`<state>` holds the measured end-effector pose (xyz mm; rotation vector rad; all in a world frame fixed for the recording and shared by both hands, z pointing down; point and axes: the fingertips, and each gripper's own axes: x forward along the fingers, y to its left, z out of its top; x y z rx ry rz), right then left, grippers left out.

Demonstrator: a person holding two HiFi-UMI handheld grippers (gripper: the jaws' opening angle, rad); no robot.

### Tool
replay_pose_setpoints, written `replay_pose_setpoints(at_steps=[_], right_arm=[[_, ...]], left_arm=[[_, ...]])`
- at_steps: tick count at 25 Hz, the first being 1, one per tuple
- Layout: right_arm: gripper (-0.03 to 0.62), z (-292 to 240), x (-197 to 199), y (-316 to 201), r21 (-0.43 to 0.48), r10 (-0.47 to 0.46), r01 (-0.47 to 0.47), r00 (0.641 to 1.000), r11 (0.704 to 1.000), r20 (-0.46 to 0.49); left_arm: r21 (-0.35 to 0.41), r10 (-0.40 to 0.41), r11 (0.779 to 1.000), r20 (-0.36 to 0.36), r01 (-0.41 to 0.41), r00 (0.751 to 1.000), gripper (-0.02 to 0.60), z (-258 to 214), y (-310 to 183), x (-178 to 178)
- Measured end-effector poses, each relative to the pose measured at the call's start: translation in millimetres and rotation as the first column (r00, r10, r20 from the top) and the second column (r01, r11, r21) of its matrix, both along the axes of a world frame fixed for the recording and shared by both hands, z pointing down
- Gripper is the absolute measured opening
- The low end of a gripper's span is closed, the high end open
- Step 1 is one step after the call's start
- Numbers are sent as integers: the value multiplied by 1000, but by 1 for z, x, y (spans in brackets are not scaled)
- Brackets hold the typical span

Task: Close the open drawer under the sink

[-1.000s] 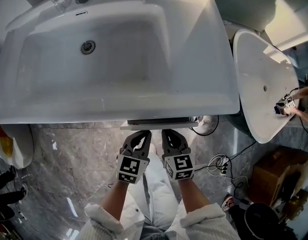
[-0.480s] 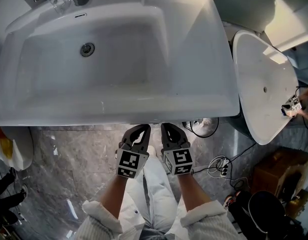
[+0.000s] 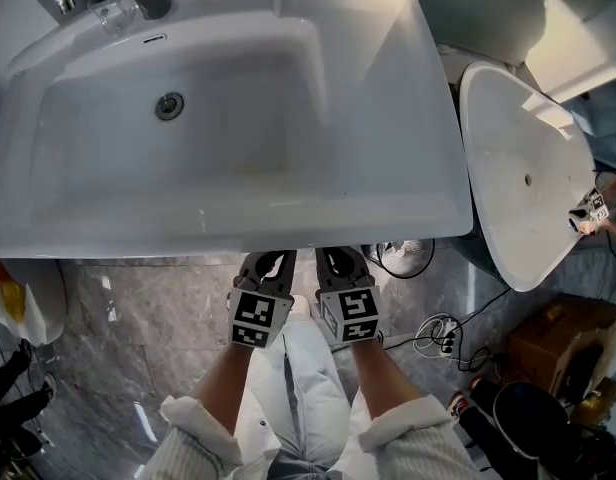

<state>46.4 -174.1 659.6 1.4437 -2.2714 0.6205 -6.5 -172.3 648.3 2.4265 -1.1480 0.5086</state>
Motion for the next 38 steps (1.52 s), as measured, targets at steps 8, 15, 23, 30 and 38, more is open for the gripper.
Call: replay_pose_setpoints(at_steps=[8,15,23,30,38], right_arm=[[9,-3,0,-14,13,-24,24,999,1000,-21],[9,0,-1,-15,16,-18,19,1000,1000,-20],[9,-5,-2,-10,15,-4,5,1000,1000,-12],[9,-22,6,12,14,29,-29,1000,999,0],[9,-65,2,39,33,26,-26,1000,999,3]], left_arm=[[17,20,1000,12,-20,1000,15,-3,-14,2],[31,52,998,31,-53,998,15,-1,-14,6],[24,31,999,-2,-31,1000,15,-11,-9,12],[21,37,999,-27,-37,999,15,-27,5,19],[-7,7,1000,-93,-8,996,15,-74,30,20]])
